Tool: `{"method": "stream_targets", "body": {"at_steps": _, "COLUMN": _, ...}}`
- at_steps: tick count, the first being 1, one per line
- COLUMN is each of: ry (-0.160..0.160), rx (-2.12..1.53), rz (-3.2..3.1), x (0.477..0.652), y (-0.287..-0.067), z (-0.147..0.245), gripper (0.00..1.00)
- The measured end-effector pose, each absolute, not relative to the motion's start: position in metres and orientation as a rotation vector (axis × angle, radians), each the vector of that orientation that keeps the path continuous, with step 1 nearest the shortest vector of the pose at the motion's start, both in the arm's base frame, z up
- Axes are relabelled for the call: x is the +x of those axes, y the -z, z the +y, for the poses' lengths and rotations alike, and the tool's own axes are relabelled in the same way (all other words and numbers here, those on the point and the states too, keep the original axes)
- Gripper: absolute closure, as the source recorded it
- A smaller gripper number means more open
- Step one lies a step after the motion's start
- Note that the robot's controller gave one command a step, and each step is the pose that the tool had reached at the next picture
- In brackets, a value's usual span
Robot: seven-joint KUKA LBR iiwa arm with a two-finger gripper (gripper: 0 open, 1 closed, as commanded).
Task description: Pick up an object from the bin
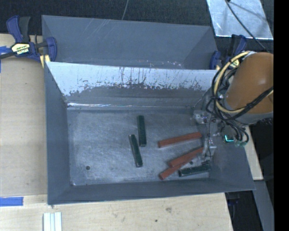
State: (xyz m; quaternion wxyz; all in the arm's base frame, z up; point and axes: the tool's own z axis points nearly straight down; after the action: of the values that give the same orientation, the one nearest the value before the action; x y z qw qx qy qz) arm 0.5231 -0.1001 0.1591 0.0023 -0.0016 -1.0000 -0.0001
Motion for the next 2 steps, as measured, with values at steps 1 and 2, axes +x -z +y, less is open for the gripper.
{"method": "stream_targets", "body": {"at_steps": 1, "ry": -0.002, "rx": 0.0, "rz": -3.145, "x": 0.525, "y": -0.163, "z": -0.1, "gripper": 0.0}}
{"method": "stream_targets", "body": {"at_steps": 2, "ry": -0.003, "rx": -0.063, "rz": -3.152, "x": 0.519, "y": -0.118, "z": -0.096, "gripper": 0.0}}
